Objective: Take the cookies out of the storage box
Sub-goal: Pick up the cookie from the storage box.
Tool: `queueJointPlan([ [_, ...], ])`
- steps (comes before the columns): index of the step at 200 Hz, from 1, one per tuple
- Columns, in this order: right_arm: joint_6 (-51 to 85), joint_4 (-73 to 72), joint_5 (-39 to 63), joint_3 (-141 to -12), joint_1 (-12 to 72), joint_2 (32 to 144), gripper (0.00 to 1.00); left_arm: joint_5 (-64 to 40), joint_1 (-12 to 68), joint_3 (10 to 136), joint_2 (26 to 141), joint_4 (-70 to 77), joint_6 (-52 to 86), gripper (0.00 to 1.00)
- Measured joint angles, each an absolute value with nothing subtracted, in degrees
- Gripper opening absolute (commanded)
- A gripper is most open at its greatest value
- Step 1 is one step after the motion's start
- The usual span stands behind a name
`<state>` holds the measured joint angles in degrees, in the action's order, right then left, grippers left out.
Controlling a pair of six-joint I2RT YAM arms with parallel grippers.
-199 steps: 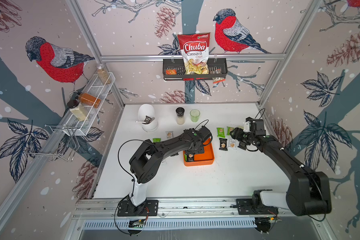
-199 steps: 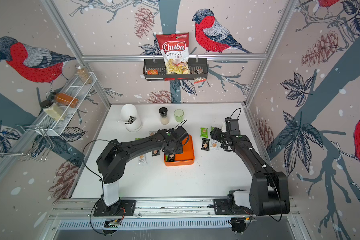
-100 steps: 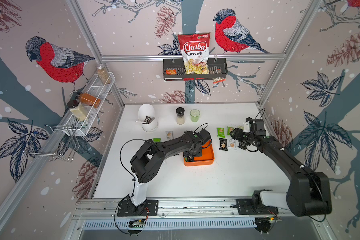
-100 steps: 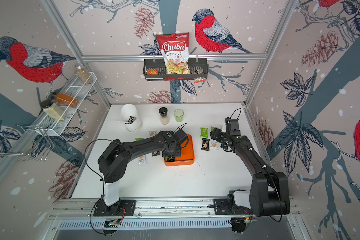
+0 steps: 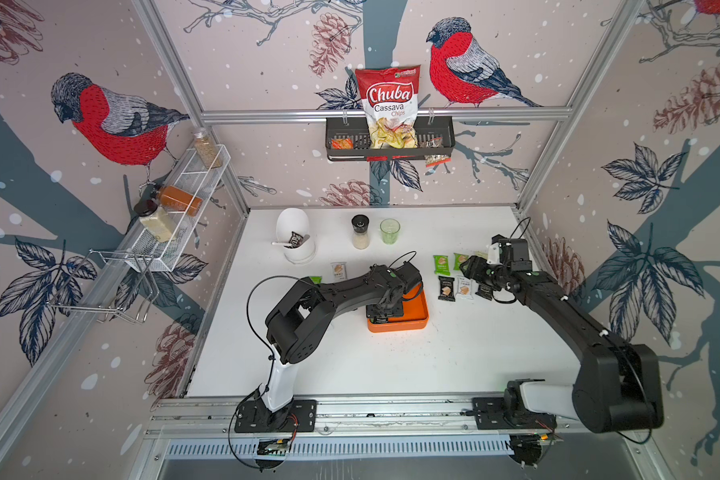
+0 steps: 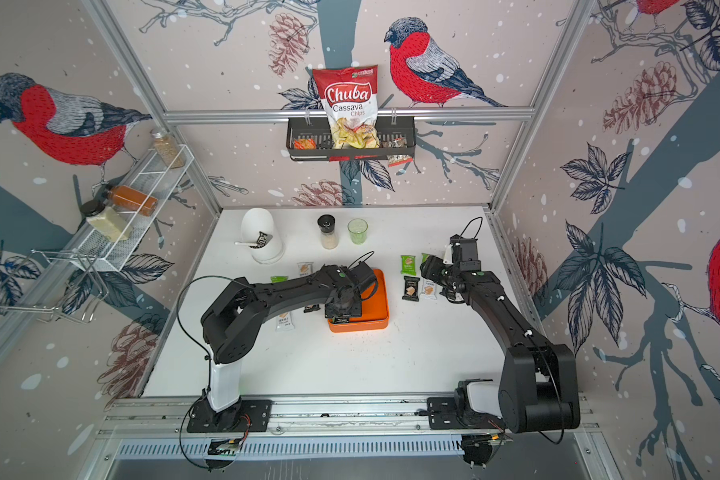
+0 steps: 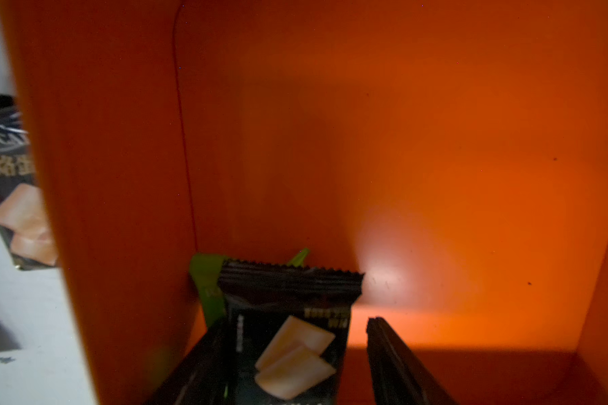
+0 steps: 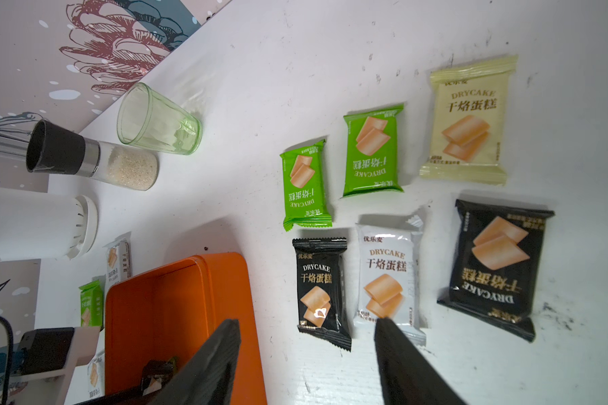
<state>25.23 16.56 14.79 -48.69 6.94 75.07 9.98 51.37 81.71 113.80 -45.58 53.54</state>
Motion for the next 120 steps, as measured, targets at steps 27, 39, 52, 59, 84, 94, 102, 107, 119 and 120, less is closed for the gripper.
queueJointPlan([
  [27,25.2,16.6,14.8,-48.7,6.8,75.0,0.66,9.7,51.4,81.5,114.0,-45.6,53.5,0.53],
  [39,25.2,16.6,14.8,-48.7,6.8,75.0,0.66,10.2,51.4,81.3,114.0,-45.6,53.5,0.48],
  [52,25.2,16.6,14.8,-48.7,6.7,75.0,0.66,10.5,51.4,81.2,114.0,-45.7,53.5,0.44],
  [59,25.2,16.6,14.8,-48.7,6.7,75.0,0.66,10.5,51.4,81.2,114.0,-45.7,53.5,0.43],
  [84,25.2,16.6,14.8,-48.7,6.7,75.0,0.66,10.5,51.4,81.2,113.8,-45.6,53.5,0.4],
  [94,25.2,16.6,14.8,-48.7,6.7,75.0,0.66,10.5,51.5,81.2,113.6,-45.5,53.5,0.41],
  [102,25.2,16.6,14.8,-48.7,6.7,75.0,0.66,10.6,51.5,81.2,113.4,-45.5,53.5,0.42],
  [107,25.2,16.6,14.8,-48.7,6.7,75.0,0.66,10.6,51.5,81.3,113.3,-45.5,53.5,0.42],
  [119,25.2,16.6,14.8,-48.7,6.7,75.0,0.66,10.8,51.5,81.6,112.9,-45.5,53.5,0.42],
  [120,25.2,16.6,14.8,-48.7,6.7,74.9,0.67,10.8,51.5,81.7,112.8,-45.5,53.5,0.42],
])
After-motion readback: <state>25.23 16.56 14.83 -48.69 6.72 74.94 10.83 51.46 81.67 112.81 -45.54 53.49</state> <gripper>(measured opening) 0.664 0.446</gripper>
